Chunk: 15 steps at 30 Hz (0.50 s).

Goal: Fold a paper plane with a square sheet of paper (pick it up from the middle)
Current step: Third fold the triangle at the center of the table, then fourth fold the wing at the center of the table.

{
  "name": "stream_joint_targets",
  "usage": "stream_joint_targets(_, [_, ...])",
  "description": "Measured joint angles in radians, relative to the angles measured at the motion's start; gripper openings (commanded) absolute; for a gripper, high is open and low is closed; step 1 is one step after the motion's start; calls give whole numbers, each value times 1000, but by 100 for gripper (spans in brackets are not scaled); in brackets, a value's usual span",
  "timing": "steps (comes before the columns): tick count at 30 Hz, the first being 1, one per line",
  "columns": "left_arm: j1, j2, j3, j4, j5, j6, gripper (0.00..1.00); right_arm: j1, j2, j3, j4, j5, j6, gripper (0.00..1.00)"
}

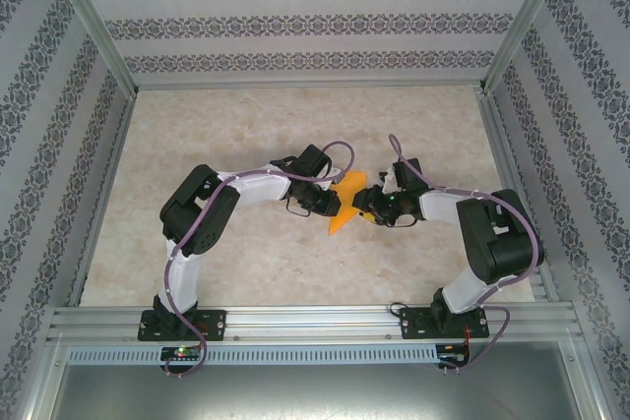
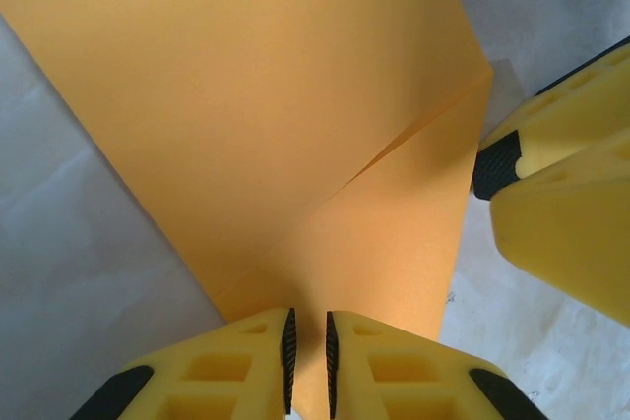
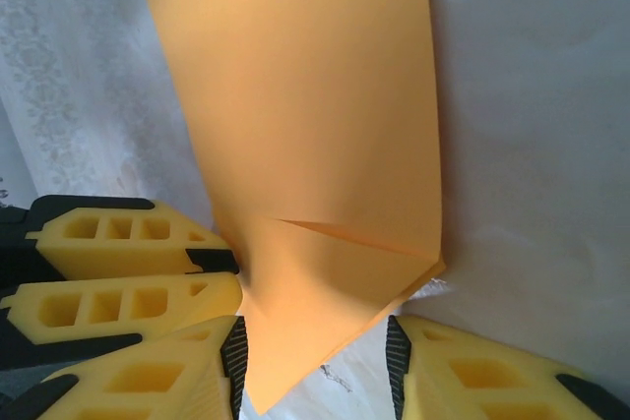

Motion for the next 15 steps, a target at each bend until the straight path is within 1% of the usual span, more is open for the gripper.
stream_joint_targets(15, [4,0,0,0,4,0,20,0,14,6,78,-31,55,40])
